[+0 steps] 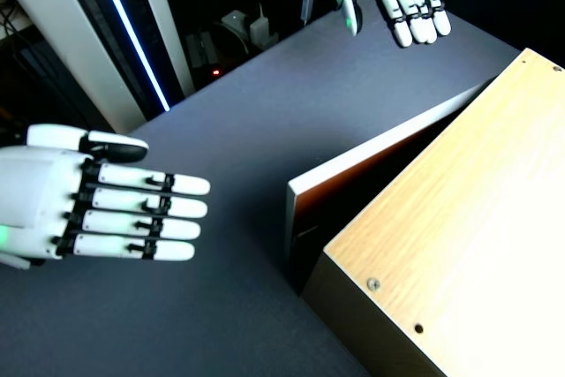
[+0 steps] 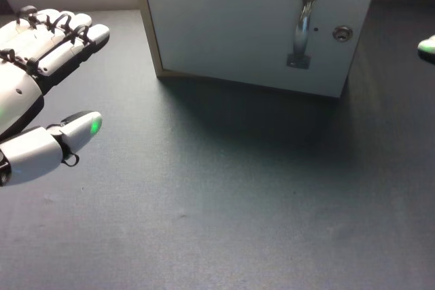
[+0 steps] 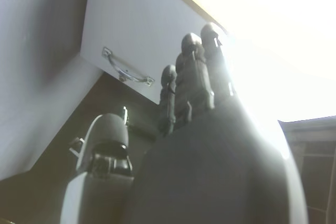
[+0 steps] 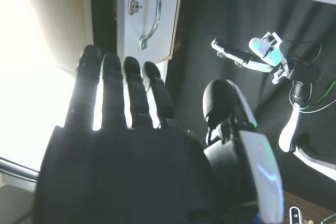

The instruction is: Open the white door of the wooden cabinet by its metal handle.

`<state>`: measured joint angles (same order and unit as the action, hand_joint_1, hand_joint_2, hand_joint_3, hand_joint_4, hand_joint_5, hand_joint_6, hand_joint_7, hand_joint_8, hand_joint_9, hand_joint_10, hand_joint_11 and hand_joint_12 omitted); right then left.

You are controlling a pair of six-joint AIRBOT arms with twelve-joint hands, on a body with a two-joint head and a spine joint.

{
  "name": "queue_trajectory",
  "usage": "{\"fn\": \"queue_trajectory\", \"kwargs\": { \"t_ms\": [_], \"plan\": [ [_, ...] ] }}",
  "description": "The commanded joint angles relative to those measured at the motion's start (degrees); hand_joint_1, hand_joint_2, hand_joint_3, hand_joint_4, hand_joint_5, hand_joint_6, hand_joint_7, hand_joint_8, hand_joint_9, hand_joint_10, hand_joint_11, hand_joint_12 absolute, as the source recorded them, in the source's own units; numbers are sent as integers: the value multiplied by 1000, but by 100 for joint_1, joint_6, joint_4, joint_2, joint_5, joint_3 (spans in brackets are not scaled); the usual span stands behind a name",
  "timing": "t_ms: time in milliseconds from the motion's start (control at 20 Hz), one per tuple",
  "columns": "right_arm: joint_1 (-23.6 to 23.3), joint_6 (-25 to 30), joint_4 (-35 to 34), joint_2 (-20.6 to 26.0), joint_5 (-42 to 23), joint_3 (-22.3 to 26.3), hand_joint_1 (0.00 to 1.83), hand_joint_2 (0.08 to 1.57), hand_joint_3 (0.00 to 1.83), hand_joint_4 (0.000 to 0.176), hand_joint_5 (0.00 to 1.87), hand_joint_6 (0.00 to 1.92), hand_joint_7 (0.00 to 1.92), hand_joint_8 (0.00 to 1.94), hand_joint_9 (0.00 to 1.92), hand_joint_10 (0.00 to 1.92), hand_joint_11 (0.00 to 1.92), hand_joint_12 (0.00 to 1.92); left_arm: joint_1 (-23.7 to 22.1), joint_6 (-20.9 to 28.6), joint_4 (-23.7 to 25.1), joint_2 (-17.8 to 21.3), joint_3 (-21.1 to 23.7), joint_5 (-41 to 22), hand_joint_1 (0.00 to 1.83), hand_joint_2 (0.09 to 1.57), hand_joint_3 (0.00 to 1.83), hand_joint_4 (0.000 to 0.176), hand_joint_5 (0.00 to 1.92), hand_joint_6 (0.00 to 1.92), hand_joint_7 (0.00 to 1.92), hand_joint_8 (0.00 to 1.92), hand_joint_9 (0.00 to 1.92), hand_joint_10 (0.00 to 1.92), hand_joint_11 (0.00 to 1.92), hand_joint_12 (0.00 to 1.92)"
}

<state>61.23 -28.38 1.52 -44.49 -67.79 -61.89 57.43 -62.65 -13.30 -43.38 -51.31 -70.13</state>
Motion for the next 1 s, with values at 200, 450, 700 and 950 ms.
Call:
{"fn": "queue_trajectory", "kwargs": {
  "t_ms": [200, 450, 700, 950],
  "plan": [
    [-362, 13, -169, -158, -506, -176, 0, 1382, 0, 0, 103, 0, 58, 0, 24, 0, 77, 54, -29, 29, -14, -10, -34, -719, 0, 1480, 9, 0, 68, 8, 36, 6, 43, 10, 13, 125],
    [-1059, -519, -98, -402, 65, -365, 3, 1410, 15, 0, 0, 0, 0, 0, 0, 0, 0, 0, -26, 44, -14, -17, -35, -726, 0, 1479, 4, 0, 49, 2, 15, 2, 22, 3, 15, 134],
    [-1438, -556, -100, -631, 512, -683, 5, 1485, 8, 0, 0, 0, 0, 0, 0, 0, 0, 0, 4, 72, -14, -18, -34, -747, 0, 1471, 0, 0, 67, 8, 32, 7, 38, 7, 23, 143],
    [-1732, -640, -100, -802, 810, -910, 0, 1411, 0, 0, 0, 0, 0, 0, 0, 0, 0, 0, 11, 78, -13, -27, -38, -748, 0, 1463, 0, 0, 56, 1, 27, 2, 34, 3, 16, 144]
  ]
}}
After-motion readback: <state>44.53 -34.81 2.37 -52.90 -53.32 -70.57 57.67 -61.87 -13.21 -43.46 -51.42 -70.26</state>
